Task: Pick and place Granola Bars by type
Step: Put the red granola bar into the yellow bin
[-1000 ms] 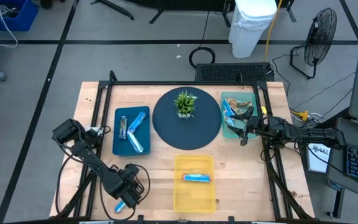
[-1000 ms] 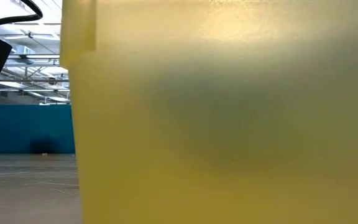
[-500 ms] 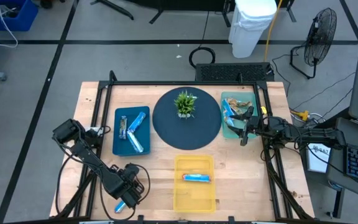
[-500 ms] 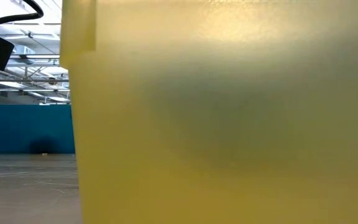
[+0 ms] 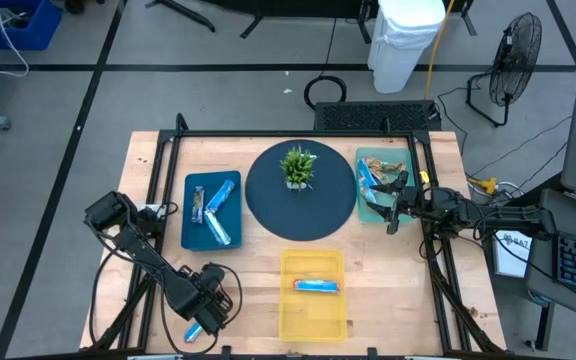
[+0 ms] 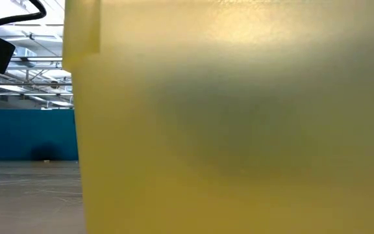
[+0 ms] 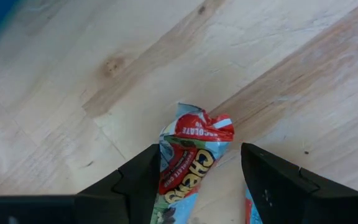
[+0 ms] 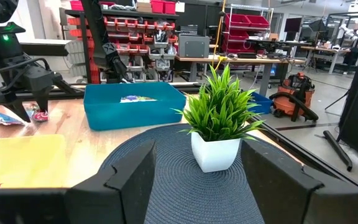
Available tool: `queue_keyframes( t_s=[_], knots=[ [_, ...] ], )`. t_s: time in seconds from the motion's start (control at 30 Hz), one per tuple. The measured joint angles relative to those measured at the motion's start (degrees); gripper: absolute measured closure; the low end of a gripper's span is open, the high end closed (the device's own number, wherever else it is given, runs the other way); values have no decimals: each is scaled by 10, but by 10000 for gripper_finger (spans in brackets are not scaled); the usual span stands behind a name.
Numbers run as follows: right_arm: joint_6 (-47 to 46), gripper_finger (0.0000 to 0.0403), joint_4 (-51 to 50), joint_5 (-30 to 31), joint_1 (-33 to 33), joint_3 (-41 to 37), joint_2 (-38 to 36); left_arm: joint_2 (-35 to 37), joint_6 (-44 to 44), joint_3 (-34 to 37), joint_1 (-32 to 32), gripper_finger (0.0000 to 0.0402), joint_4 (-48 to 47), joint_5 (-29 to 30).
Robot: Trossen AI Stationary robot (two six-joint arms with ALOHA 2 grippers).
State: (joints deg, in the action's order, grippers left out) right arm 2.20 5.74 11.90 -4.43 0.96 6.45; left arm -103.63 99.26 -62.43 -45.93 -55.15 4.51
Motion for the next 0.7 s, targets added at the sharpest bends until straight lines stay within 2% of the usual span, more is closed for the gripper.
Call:
queue_keyframes(
  t_s=[0.7],
  knots=[
    [0, 177, 0, 0, 0, 0, 0, 0, -15, 0, 0, 174, 4, -16]
  ],
)
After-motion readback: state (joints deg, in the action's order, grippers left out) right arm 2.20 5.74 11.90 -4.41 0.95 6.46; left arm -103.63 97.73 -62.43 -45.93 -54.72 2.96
